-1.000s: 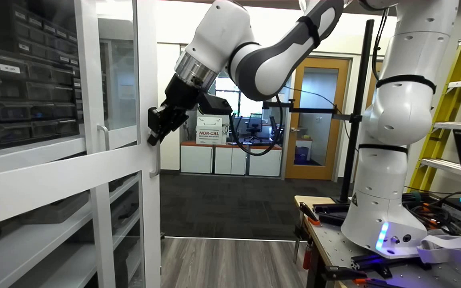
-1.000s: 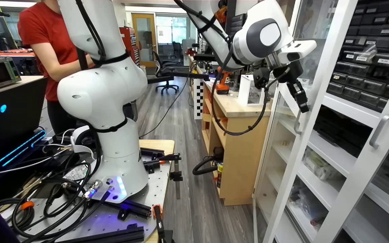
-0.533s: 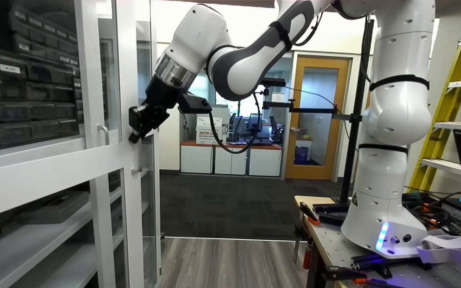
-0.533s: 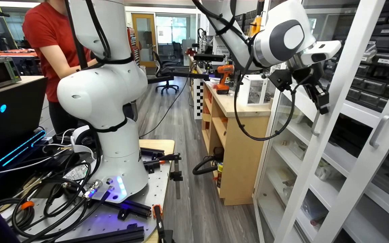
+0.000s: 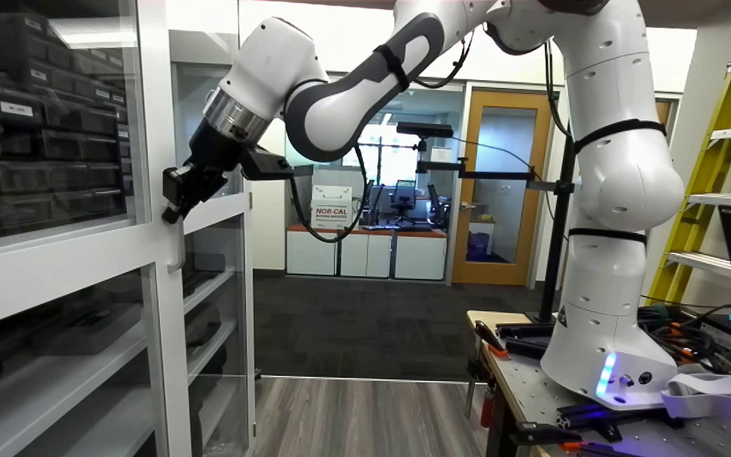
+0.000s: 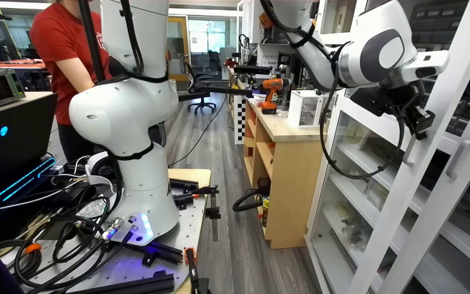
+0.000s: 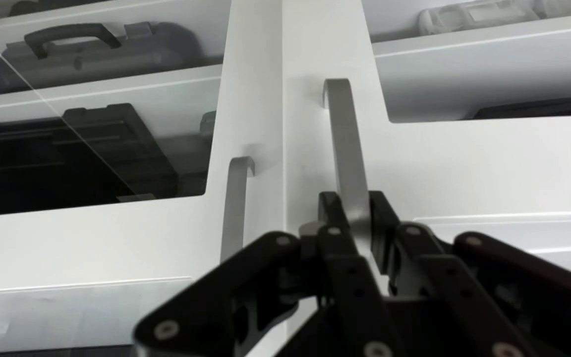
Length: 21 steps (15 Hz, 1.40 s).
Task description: Push and close the glass door
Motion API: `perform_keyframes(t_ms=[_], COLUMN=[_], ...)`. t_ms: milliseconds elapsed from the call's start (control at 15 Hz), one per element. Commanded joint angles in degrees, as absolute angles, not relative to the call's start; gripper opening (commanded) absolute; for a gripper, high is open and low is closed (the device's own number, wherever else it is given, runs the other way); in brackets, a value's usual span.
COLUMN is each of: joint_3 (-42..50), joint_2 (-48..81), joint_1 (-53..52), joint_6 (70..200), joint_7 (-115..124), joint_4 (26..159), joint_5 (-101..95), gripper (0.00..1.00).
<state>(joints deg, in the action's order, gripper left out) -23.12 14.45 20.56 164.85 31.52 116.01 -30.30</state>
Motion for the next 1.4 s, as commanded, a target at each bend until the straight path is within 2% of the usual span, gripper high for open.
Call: perform_keyframes(t_ms=[0, 667, 733, 1200, 1267, 1333], joint_3=[-23.9, -24.6, -15.6, -7.4, -6.5, -5.5], joint_2=[18.9, 23.2, 21.9, 23.3, 22.4, 21.3], joint_1=[20.1, 19.4, 10.7, 1.6, 1.1, 0.4], joint_6=[164.4, 164.4, 166.0, 163.9, 162.2, 160.9], joint_7=[28.5, 24.1, 17.2, 6.8, 6.4, 6.8], joint_4=[108.9, 103.4, 103.7, 100.7, 101.5, 102.5], joint_5=[-30.0, -29.9, -20.5, -9.1, -8.6, -8.4], gripper=[0.05, 0.06, 0.05, 0.06, 0.41, 0.42])
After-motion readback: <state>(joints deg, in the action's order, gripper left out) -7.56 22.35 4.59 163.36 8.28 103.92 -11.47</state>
